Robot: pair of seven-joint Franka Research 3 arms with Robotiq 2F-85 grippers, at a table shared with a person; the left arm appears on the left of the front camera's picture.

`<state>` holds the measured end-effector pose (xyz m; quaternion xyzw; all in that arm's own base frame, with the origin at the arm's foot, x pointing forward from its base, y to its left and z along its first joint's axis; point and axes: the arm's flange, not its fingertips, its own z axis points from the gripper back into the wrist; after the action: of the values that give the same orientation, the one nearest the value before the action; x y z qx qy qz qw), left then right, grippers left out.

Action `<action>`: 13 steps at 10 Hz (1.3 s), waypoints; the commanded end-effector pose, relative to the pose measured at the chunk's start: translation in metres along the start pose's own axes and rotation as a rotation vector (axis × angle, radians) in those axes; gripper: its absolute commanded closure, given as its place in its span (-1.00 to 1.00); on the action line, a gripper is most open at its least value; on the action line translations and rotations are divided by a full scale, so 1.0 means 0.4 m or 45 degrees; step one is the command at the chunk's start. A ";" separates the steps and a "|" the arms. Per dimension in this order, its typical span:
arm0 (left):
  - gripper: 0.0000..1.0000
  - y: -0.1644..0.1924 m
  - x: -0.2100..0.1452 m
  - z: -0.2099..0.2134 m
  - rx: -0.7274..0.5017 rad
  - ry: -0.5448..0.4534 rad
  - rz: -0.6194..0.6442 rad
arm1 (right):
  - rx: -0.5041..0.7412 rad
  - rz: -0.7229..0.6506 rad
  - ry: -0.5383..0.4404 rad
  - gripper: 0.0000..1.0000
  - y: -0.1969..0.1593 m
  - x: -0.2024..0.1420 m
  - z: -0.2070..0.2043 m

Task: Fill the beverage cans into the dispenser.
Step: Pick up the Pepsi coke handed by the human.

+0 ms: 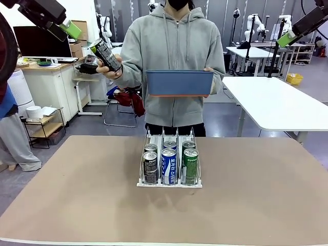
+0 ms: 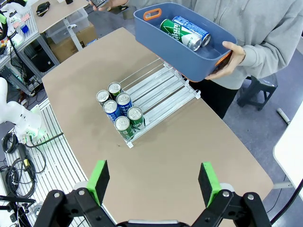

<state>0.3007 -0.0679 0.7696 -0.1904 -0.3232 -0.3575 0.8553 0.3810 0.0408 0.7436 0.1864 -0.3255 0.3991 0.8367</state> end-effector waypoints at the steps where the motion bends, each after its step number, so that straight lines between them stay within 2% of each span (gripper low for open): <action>1: -1.00 0.002 -0.002 0.001 0.008 0.006 0.001 | 0.002 0.001 0.003 -1.00 0.001 0.001 -0.004; 13: -1.00 0.002 -0.002 0.001 0.008 0.006 0.001 | 0.002 0.001 0.003 -1.00 0.001 0.001 -0.004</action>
<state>0.3007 -0.0679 0.7696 -0.1904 -0.3232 -0.3575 0.8553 0.3810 0.0408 0.7436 0.1864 -0.3255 0.3991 0.8367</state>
